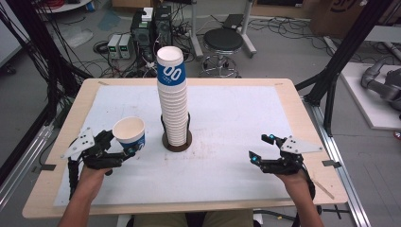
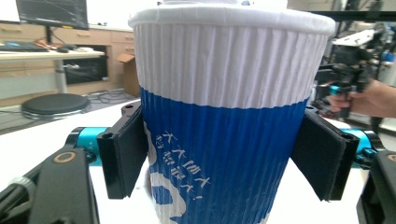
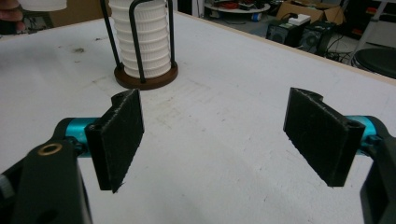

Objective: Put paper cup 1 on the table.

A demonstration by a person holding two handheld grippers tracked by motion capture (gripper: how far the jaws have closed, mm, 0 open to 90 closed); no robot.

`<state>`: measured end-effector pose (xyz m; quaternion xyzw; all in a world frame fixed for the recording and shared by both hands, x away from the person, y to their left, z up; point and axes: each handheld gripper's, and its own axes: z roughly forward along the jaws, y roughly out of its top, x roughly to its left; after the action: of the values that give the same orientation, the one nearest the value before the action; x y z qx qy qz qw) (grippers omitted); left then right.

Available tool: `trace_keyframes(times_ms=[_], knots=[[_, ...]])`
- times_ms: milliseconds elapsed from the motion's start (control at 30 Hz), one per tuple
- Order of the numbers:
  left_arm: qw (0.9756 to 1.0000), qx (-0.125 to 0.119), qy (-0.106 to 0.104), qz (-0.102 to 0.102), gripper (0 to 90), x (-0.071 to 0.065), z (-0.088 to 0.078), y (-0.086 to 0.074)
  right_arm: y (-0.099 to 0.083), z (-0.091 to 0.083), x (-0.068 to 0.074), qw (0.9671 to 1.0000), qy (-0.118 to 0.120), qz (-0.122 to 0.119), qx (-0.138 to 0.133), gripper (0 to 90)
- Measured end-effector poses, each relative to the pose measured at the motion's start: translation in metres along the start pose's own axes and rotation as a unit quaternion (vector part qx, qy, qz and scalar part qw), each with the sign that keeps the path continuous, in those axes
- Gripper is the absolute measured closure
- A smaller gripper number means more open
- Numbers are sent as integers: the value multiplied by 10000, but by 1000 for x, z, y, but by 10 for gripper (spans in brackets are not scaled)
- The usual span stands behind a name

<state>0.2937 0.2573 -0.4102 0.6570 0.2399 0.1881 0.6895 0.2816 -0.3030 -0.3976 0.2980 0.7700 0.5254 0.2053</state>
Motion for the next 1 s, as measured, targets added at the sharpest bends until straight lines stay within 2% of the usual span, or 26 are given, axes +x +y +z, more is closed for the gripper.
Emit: trace_keyframes(times_ms=[233, 433, 667, 767, 967, 1000], knots=[[9994, 24, 341, -47, 249, 22, -5, -6, 0, 1, 0, 10000, -7, -10, 10, 206], [9971, 42, 740, -162, 249, 40, -8, -11, -1, 2, 0, 10000, 0, -19, 30, 207], [9910, 342, 1260, -287, 249, 57, -11, -20, -1, 3, 1, 10000, 37, -15, 64, 207], [9867, 527, 1509, -288, 249, 62, -12, -24, -1, 3, 0, 10000, 36, -28, 57, 206], [9797, 733, 1819, -408, 248, 71, -14, -31, -2, 3, 0, 10000, 34, -35, 75, 206], [9777, 823, 1887, -424, 248, 72, -14, -32, -2, 3, 0, 10000, 39, -23, 83, 206]])
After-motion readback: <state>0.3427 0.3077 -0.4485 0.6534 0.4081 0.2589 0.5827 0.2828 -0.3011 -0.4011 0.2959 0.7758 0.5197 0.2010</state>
